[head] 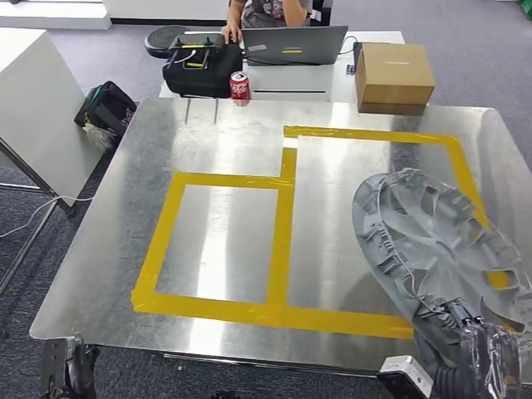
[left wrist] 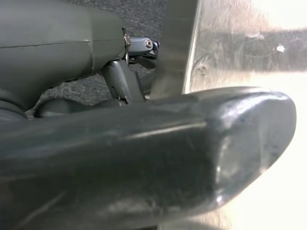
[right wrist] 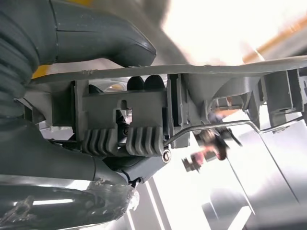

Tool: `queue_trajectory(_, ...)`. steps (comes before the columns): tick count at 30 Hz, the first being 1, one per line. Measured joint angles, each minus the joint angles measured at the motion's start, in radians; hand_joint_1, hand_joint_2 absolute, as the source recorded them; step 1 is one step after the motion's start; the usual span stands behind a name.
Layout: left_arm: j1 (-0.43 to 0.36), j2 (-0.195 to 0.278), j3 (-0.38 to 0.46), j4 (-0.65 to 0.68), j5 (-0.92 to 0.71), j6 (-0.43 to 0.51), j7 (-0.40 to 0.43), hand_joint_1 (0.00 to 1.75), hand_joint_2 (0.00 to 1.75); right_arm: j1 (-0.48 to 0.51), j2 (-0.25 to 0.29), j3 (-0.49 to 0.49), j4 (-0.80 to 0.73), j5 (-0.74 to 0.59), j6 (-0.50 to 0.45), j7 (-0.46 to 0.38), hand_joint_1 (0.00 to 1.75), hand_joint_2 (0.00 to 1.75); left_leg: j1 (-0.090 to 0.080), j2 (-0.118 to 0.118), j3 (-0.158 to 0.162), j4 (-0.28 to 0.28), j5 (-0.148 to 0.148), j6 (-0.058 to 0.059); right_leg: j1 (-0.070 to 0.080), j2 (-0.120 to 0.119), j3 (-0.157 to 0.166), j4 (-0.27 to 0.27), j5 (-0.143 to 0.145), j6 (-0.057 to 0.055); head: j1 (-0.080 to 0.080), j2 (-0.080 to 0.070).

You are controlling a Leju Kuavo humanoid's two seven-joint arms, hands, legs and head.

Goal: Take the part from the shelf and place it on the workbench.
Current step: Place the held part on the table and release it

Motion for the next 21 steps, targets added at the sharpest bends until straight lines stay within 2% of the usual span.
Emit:
queue_trajectory(1, 0.000, -0.001, 0.003, 0.000, -0.003, 0.002, 0.000, 0.00, 0.00, 0.010, -0.001, -0.001, -0.001, -0.018, 0.008, 0.009, 1.75, 1.75, 0.001, 0.000, 0.007, -0.029, 0.027, 0.001, -0.002, 0.001, 0.005, 0.000, -0.005, 0.002, 0.000, 0.000)
queue_trajectory(3, 0.001, -0.003, 0.012, 0.001, -0.010, 0.010, -0.001, 0.00, 0.00, 0.033, -0.001, -0.009, -0.010, -0.058, 0.018, 0.018, 1.75, 1.75, 0.003, -0.002, 0.058, -0.148, 0.101, 0.001, -0.004, 0.002, 0.019, 0.000, -0.018, 0.010, 0.000, 0.000)
queue_trajectory(5, 0.000, -0.004, 0.022, 0.003, -0.020, 0.022, -0.004, 0.00, 0.00, 0.056, -0.001, -0.026, -0.022, -0.107, 0.027, 0.019, 1.75, 1.75, 0.003, -0.003, 0.099, -0.234, 0.107, 0.007, -0.004, 0.001, 0.020, 0.002, -0.033, 0.021, -0.003, 0.000)
queue_trajectory(7, -0.004, -0.006, 0.030, 0.004, -0.036, 0.036, -0.008, 0.00, 0.00, 0.086, -0.004, -0.050, -0.033, -0.159, 0.039, 0.017, 1.75, 1.75, 0.002, -0.002, 0.110, -0.247, 0.088, 0.019, -0.002, -0.001, 0.023, -0.004, -0.045, 0.033, -0.003, 0.000)
queue_trajectory(9, -0.005, -0.009, 0.039, 0.003, -0.050, 0.055, -0.009, 0.00, 0.00, 0.120, -0.008, -0.084, -0.043, -0.202, 0.054, 0.010, 1.75, 1.75, 0.004, -0.001, 0.119, -0.251, 0.096, 0.032, -0.002, -0.002, 0.036, -0.003, -0.058, 0.044, 0.001, 0.000)
queue_trajectory(10, -0.007, -0.011, 0.046, 0.003, -0.052, 0.065, -0.004, 0.00, 0.00, 0.136, -0.009, -0.102, -0.046, -0.217, 0.062, 0.004, 1.75, 1.75, 0.005, -0.001, 0.124, -0.255, 0.094, 0.039, -0.002, -0.003, 0.028, 0.022, -0.073, 0.048, 0.004, 0.000)
queue_trajectory(11, -0.012, -0.014, 0.055, 0.002, -0.049, 0.075, 0.004, 0.00, 0.00, 0.148, -0.010, -0.121, -0.049, -0.228, 0.070, -0.002, 1.75, 1.75, 0.006, -0.001, 0.129, -0.257, 0.091, 0.045, -0.002, -0.002, 0.005, 0.071, -0.096, 0.052, 0.007, 0.000)
queue_trajectory(13, -0.022, -0.019, 0.080, 0.004, -0.032, 0.088, 0.023, 0.00, 0.00, 0.169, -0.010, -0.149, -0.051, -0.238, 0.088, -0.011, 1.75, 1.75, 0.004, -0.003, 0.136, -0.258, 0.083, 0.054, -0.002, -0.001, -0.079, 0.212, -0.149, 0.055, 0.011, 0.000)
queue_trajectory(14, -0.028, -0.021, 0.094, 0.007, -0.025, 0.093, 0.031, 0.00, 0.00, 0.176, -0.010, -0.160, -0.051, -0.239, 0.097, -0.014, 1.75, 1.75, 0.003, -0.004, 0.140, -0.258, 0.081, 0.055, -0.002, -0.001, -0.117, 0.265, -0.159, 0.056, 0.012, 0.000)
queue_trajectory(15, -0.032, -0.022, 0.106, 0.011, -0.019, 0.095, 0.037, 0.00, 0.00, 0.182, -0.010, -0.168, -0.051, -0.239, 0.103, -0.015, 1.75, 1.75, 0.002, -0.004, 0.144, -0.258, 0.078, 0.056, -0.002, -0.001, -0.139, 0.286, -0.150, 0.057, 0.012, 0.000)
queue_trajectory(16, -0.037, -0.023, 0.116, 0.015, -0.015, 0.096, 0.042, 0.00, 0.00, 0.186, -0.010, -0.175, -0.051, -0.239, 0.107, -0.015, 1.75, 1.75, 0.002, -0.004, 0.149, -0.258, 0.076, 0.055, -0.003, -0.002, -0.141, 0.266, -0.122, 0.057, 0.012, 0.000)
queue_trajectory(18, -0.044, -0.026, 0.130, 0.022, -0.011, 0.098, 0.047, 0.00, 0.00, 0.192, -0.010, -0.186, -0.051, -0.239, 0.111, -0.016, 1.75, 1.75, 0.002, -0.004, 0.158, -0.257, 0.074, 0.048, -0.004, -0.009, -0.100, 0.145, -0.043, 0.057, 0.013, 0.000)
queue_trajectory(19, -0.047, -0.028, 0.136, 0.025, -0.010, 0.098, 0.048, 0.00, 0.00, 0.194, -0.010, -0.189, -0.051, -0.239, 0.112, -0.016, 1.75, 1.75, 0.001, -0.004, 0.161, -0.256, 0.071, 0.043, -0.004, -0.014, -0.081, 0.087, -0.014, 0.053, 0.012, 0.000)
queue_trajectory(21, -0.052, -0.029, 0.146, 0.030, -0.006, 0.102, 0.051, 0.00, 0.00, 0.194, -0.010, -0.195, -0.051, -0.238, 0.117, -0.014, 1.75, 1.75, -0.002, -0.003, 0.168, -0.259, 0.063, 0.029, -0.003, -0.018, -0.068, 0.033, 0.010, 0.040, 0.010, 0.000)
